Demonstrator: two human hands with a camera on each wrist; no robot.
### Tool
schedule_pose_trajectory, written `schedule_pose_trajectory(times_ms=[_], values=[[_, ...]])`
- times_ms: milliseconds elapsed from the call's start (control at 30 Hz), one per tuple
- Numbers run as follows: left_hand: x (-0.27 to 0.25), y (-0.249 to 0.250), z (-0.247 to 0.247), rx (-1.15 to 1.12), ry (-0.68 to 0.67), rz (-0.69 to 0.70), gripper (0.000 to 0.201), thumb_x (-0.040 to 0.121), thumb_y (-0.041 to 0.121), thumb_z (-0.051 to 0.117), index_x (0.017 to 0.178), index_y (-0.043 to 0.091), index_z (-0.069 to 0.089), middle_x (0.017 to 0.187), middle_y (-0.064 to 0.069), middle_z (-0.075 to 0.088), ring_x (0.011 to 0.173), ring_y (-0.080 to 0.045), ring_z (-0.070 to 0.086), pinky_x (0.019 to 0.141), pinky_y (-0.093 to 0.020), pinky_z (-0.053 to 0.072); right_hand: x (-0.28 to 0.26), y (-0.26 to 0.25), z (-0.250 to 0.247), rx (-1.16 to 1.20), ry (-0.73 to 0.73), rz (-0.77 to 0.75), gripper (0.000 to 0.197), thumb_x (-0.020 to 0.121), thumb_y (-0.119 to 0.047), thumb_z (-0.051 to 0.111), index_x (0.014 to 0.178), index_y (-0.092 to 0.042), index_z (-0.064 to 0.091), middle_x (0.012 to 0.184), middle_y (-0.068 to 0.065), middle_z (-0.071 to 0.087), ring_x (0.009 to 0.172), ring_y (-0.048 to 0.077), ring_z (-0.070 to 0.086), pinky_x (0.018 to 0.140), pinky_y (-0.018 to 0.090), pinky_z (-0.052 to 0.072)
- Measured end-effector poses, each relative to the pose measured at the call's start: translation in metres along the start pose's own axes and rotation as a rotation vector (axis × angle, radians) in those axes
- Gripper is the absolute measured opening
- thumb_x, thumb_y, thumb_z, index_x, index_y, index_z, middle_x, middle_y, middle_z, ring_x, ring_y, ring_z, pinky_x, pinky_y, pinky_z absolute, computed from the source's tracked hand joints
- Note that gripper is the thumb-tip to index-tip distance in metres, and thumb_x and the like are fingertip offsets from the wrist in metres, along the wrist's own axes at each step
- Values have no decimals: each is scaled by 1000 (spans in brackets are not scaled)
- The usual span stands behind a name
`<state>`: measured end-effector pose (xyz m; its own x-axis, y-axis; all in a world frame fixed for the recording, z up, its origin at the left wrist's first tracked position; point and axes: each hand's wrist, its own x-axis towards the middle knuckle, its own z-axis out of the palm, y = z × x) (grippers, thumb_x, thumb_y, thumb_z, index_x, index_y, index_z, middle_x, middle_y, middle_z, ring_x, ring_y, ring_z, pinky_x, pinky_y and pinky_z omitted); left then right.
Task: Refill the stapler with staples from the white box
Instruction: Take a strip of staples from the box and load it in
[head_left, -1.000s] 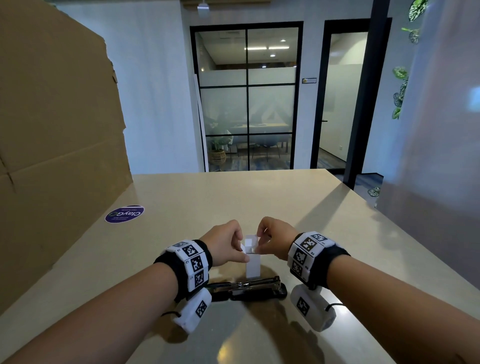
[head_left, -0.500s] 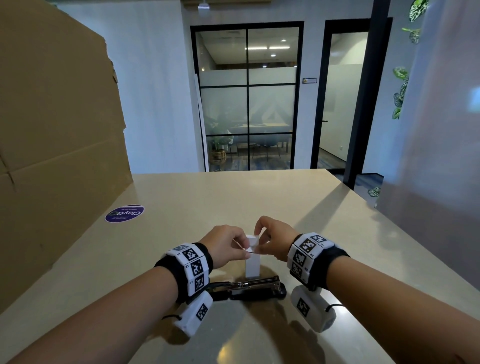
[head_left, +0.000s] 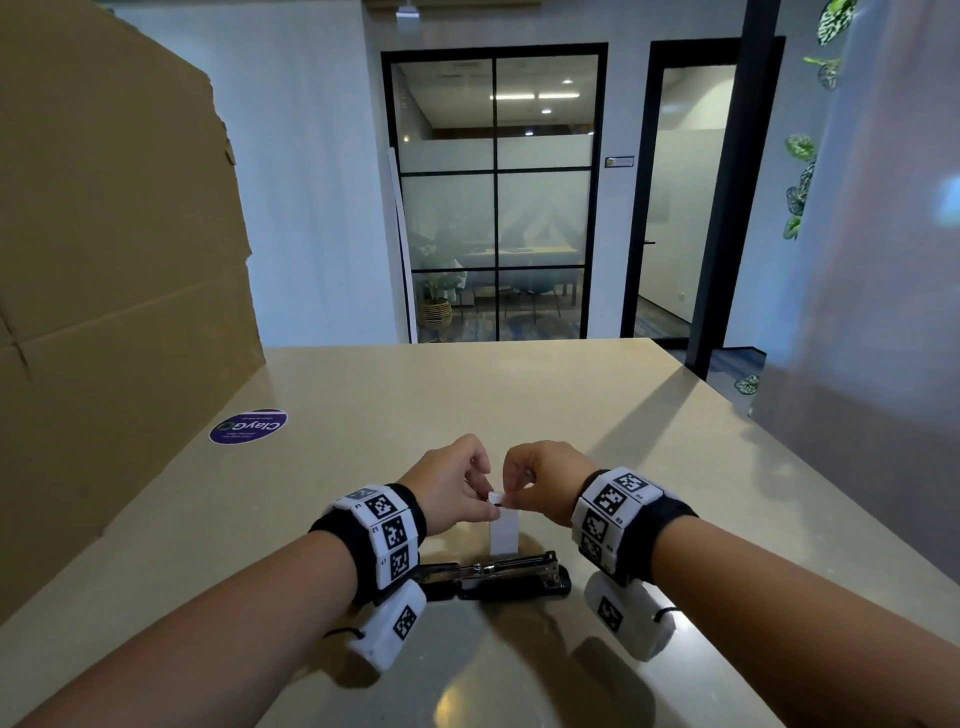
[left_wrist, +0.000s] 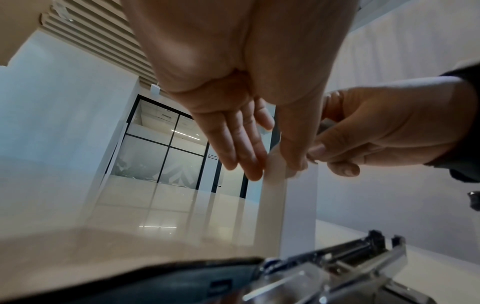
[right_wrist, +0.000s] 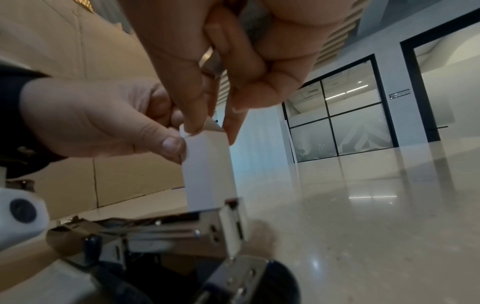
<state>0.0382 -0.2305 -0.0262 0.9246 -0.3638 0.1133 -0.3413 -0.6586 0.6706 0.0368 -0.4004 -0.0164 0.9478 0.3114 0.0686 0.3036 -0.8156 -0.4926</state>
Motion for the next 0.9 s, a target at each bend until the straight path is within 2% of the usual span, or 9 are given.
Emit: schedule_pose_trajectory(times_ms=[233,300,367,433,500,633,733,900], values=[[-1,0,1,32,-11,17,35,73,8,80,85,17,49,91,-7,72,80,-21,72,74,-36,58,-2,-5,0,-81,7,-24,34,79,-25,71,57,-33,46,81,-5,62,82,17,60,70,26,45],[1,-1,1,69,-15,32,31,72,10,80,80,19,51,88,-5,71,74,-18,70,72,-34,57,-4,-6,0,-126,5,-32,25,80,-24,70,62,-29,54,85,-1,67,89,21,64,73,26,46],[2,-1,1,107,-26,37,32,72,13,80,72,26,51,83,0,68,69,-12,64,70,-29,54,-7,-8,-2,-182,-2,-46,4,82,-24,68,78,-22,68,94,3,72,94,23,65,73,25,46],[4,-2,1,130,-35,32,32,73,14,80,70,29,52,80,4,66,70,-10,62,69,-24,52,-8,-10,-4,-222,3,-63,10,83,-24,67,89,-19,72,98,2,74,95,22,66,72,25,45],[4,-2,1,130,-39,27,30,74,14,79,71,28,53,78,5,65,69,-10,61,67,-20,50,-9,-11,-6,-248,3,-66,12,84,-26,66,92,-21,73,100,1,74,95,21,66,71,24,44],[4,-2,2,122,-43,32,29,73,13,80,72,28,55,77,7,65,67,-7,62,70,-22,52,-11,-12,-6,-325,-1,-78,13,84,-28,64,93,-25,73,100,0,74,96,22,66,76,27,48],[5,-3,2,106,-38,44,24,73,18,79,74,29,58,86,1,71,75,-14,69,76,-27,55,-11,-15,-5,-416,-17,-79,17,87,-28,59,97,-29,72,102,1,73,97,23,65,72,25,44],[5,-6,2,132,-49,83,27,76,16,77,73,32,55,83,11,65,76,-10,66,75,-23,52,-13,-13,-7,-439,-49,-90,20,89,-27,55,102,-29,71,106,1,72,99,24,65,74,26,43]])
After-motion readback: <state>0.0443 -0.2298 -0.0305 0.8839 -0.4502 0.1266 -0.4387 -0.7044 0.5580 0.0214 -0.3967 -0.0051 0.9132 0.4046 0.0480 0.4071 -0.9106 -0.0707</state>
